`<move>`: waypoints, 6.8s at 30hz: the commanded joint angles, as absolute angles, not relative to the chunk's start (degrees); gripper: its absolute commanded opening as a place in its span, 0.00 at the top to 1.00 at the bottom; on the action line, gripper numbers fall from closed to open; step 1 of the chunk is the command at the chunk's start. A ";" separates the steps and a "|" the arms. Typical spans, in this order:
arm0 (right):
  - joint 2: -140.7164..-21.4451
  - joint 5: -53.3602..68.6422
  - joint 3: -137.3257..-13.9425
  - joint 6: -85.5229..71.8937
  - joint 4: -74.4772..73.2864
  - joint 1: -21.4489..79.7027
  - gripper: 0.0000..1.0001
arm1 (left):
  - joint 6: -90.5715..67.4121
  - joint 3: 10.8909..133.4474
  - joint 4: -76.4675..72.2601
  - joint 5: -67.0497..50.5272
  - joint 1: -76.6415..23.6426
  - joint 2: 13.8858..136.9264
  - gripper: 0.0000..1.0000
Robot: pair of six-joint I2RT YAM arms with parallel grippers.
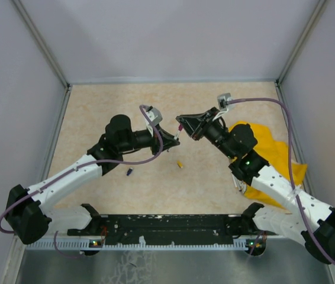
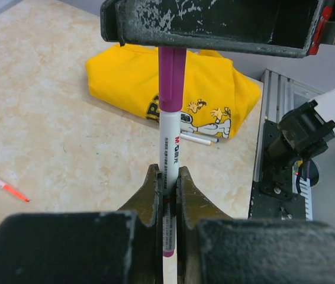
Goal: Insert the pens into the pen caps
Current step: Press the pen cap onto the pen, then place the pen at the center of the board, then pick up the pen from the center of the board.
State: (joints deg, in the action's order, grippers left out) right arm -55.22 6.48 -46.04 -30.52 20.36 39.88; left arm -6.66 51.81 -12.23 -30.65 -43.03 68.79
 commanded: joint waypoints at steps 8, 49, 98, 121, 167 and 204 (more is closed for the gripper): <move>-55.46 6.22 -36.03 -29.28 25.38 47.44 1.00 | -10.09 49.75 -22.12 -26.51 -43.24 63.69 1.00; -47.89 -0.32 -49.97 -20.30 8.71 53.66 0.91 | -13.69 57.78 -19.81 -32.45 -43.24 65.20 1.00; -38.06 -21.95 -33.07 -24.21 -4.63 53.62 0.66 | -13.00 66.18 17.48 -4.89 -27.42 86.70 1.00; -38.36 -24.08 -30.97 -26.79 -6.68 53.60 0.66 | -17.52 79.18 29.56 7.82 -25.23 109.62 0.97; -44.31 -26.24 -38.84 -25.62 -15.78 53.58 0.66 | -13.39 77.50 24.68 -1.25 -25.17 99.71 0.65; -71.37 -12.02 -50.83 -31.01 -30.75 36.93 0.62 | -8.70 62.80 9.39 -5.76 -25.19 77.65 0.61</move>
State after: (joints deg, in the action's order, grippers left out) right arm -71.02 -13.06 -48.86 -30.26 -32.84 38.41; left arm -9.74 62.52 10.41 -6.20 -25.34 79.31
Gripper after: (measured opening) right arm 0.378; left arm 0.391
